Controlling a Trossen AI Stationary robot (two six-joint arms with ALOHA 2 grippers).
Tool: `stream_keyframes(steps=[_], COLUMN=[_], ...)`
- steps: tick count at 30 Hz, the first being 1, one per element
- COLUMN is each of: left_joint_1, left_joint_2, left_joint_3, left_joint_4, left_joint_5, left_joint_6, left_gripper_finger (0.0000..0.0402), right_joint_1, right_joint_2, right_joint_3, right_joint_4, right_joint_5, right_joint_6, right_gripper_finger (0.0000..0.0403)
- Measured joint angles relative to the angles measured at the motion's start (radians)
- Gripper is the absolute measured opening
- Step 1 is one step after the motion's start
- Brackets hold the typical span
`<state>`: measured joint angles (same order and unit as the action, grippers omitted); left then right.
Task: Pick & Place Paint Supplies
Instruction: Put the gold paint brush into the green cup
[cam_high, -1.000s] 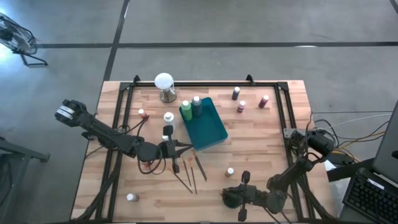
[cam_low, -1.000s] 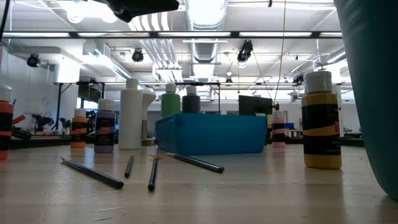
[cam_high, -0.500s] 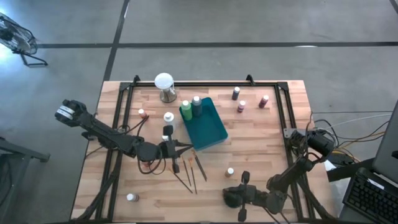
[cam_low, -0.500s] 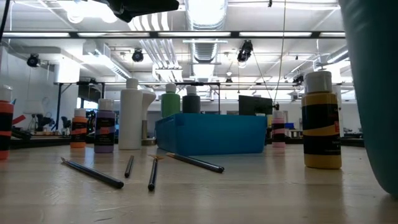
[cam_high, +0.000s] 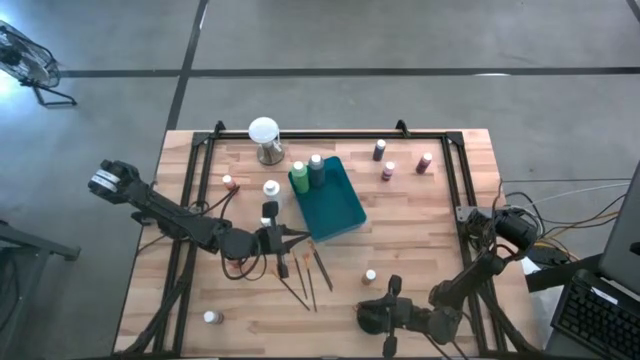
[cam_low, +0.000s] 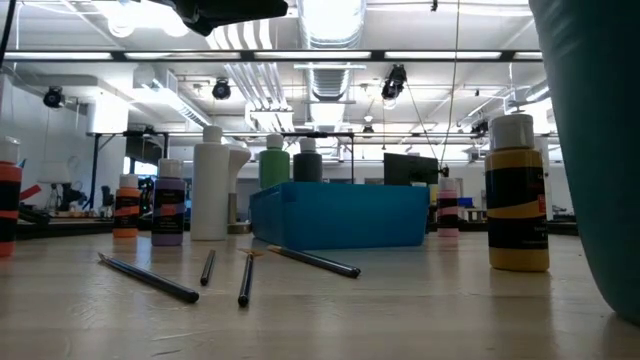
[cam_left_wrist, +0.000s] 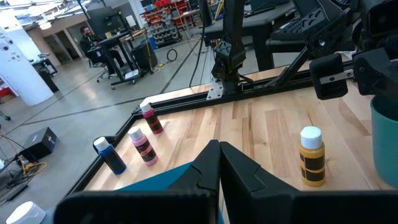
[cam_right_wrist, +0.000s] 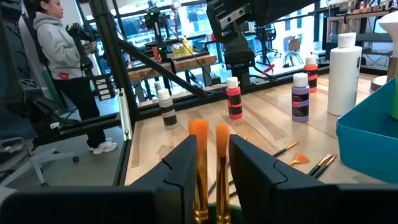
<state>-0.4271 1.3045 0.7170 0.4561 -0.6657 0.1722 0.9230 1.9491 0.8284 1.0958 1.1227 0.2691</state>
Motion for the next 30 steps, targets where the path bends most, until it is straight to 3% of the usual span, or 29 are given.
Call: stream_keyframes(steps=[7, 15, 23, 30], left_joint_1=[0.000, 0.000, 0.000, 0.000], left_joint_2=[0.000, 0.000, 0.000, 0.000], left_joint_3=[0.000, 0.006, 0.026, 0.021], left_joint_4=[0.000, 0.005, 0.017, 0.015], left_joint_5=[0.000, -0.001, -0.001, -0.001], left_joint_6=[0.000, 0.038, 0.041, 0.035], left_gripper_finger=[0.0010, 0.0010, 0.0010, 0.0010], right_joint_1=[0.002, -0.017, -0.124, -0.201], right_joint_2=[-0.081, -0.260, -0.496, -0.663], right_joint_3=[0.000, 0.000, 0.030, 0.039], right_joint_4=[0.002, 0.002, 0.002, -0.017], right_joint_5=[0.003, 0.003, 0.004, 0.004], right_joint_6=[-0.110, -0.389, -0.711, -0.815], right_gripper_finger=[0.0135, 0.0161, 0.0126, 0.0084])
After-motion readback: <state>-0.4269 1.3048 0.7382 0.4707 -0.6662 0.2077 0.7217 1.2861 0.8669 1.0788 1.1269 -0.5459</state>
